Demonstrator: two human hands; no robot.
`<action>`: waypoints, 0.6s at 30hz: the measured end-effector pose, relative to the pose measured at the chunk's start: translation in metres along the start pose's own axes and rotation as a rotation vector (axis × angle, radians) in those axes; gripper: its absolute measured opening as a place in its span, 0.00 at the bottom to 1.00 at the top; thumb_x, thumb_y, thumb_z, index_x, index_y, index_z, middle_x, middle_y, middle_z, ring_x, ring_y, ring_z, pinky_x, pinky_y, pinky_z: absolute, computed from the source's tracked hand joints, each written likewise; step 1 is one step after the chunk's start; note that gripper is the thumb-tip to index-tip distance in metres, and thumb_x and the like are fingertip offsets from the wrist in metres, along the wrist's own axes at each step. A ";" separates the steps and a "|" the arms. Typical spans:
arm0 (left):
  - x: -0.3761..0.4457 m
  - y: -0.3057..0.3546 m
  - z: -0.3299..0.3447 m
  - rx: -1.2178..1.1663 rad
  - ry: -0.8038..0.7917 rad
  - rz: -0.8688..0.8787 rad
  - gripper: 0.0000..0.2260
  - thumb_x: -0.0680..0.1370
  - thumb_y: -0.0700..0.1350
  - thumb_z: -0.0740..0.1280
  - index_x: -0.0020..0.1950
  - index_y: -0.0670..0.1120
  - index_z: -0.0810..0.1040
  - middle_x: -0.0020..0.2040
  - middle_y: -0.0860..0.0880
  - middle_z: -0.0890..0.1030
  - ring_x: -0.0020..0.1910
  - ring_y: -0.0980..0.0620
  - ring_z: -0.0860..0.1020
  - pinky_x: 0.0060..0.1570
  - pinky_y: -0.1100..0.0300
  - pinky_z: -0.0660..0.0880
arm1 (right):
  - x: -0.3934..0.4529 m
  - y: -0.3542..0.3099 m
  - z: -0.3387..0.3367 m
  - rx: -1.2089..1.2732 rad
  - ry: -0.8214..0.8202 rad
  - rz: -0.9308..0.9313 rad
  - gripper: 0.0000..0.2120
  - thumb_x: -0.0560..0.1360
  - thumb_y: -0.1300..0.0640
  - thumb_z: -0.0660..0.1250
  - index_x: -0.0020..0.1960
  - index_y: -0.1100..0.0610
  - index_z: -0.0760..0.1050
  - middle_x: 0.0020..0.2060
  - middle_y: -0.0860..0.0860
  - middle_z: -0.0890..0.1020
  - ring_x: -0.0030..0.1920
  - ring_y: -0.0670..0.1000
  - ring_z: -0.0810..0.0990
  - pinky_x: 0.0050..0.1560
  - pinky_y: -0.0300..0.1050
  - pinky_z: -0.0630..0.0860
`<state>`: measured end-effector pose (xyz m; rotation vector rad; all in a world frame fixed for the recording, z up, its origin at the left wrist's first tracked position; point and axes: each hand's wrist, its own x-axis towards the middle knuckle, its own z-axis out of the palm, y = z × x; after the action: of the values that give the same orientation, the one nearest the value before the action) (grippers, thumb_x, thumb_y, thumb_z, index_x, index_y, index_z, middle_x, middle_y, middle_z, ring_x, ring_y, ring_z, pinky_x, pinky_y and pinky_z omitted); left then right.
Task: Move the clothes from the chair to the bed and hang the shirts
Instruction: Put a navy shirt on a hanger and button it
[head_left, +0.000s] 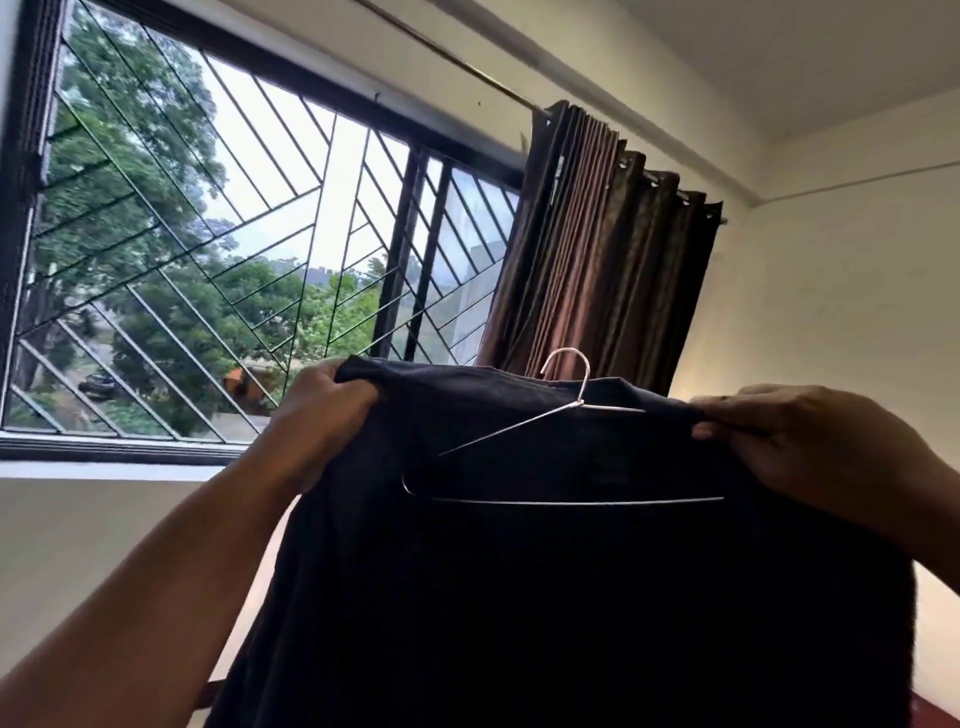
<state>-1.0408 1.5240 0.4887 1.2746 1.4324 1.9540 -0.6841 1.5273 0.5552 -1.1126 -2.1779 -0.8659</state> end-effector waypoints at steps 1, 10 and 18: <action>-0.003 0.008 0.003 -0.043 -0.018 0.009 0.06 0.68 0.41 0.69 0.42 0.47 0.83 0.39 0.45 0.85 0.38 0.43 0.82 0.44 0.49 0.79 | 0.000 0.000 0.001 -0.003 -0.018 0.031 0.12 0.78 0.42 0.62 0.58 0.38 0.80 0.47 0.42 0.84 0.46 0.53 0.84 0.41 0.46 0.75; -0.097 0.050 0.066 0.693 -0.341 0.341 0.23 0.71 0.68 0.64 0.57 0.54 0.79 0.49 0.55 0.84 0.48 0.55 0.82 0.47 0.60 0.77 | -0.005 0.023 -0.006 0.686 -0.013 0.303 0.13 0.75 0.55 0.72 0.43 0.35 0.83 0.42 0.36 0.85 0.45 0.37 0.83 0.50 0.33 0.76; -0.109 0.081 0.066 0.849 0.042 0.633 0.28 0.66 0.74 0.63 0.55 0.57 0.77 0.43 0.58 0.80 0.44 0.51 0.79 0.47 0.54 0.75 | -0.043 0.087 -0.029 0.724 0.066 0.257 0.23 0.74 0.56 0.72 0.34 0.26 0.78 0.36 0.29 0.82 0.42 0.32 0.81 0.46 0.23 0.72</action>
<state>-0.9148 1.4455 0.5180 2.2861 2.1982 1.7279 -0.5836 1.5239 0.5703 -0.9296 -1.9719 0.0194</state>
